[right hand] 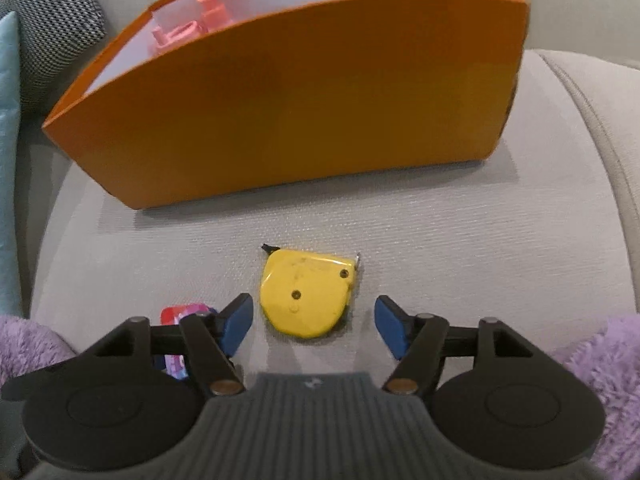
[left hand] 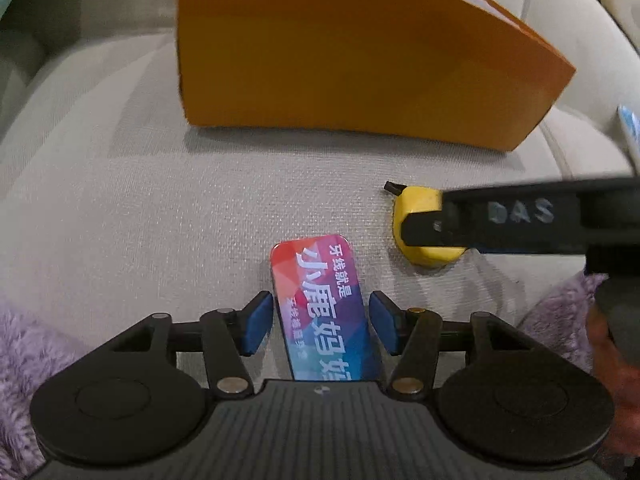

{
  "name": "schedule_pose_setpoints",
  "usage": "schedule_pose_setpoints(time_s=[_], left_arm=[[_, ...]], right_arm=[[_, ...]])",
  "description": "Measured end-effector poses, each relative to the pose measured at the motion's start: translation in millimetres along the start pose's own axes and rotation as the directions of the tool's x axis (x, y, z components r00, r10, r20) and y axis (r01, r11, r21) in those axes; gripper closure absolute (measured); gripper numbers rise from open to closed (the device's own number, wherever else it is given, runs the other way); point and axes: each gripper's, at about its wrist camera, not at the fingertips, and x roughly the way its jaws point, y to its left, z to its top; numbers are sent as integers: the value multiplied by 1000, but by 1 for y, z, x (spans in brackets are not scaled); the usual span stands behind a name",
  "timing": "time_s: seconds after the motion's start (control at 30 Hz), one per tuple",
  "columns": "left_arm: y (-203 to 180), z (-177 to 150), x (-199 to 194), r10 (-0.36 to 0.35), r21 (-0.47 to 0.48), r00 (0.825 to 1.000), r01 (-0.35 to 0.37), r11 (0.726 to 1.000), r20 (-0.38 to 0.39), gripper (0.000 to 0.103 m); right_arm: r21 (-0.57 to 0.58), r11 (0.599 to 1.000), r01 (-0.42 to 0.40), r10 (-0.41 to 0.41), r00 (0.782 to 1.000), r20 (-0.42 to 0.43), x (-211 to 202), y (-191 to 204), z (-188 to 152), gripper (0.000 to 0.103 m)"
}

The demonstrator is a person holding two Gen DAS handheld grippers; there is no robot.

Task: Organize rigid objects
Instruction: 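Grasp red-blue card pack with left tool while right tool grasps yellow tape measure, then lift card pack and tape measure and carry both over the orange box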

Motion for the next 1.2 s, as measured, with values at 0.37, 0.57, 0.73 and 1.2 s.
schedule_pose_setpoints(time_s=[0.37,0.57,0.73,1.2], left_arm=[[3,-4,-6,-33,24,999,32,999,42,51],[18,-6,-16,-55,4,997,55,998,59,52],[26,-4,-26,-55,-2,994,55,998,94,53],[48,31,-99,-161,-43,950,179,983,266,53]], right_arm=[[-85,996,30,-28,999,20,11,9,3,45],[-93,996,20,-17,999,36,-1,5,2,45],[-107,994,29,-20,996,83,-20,1,3,45],[-202,979,-7,54,972,229,-86,3,30,45]])
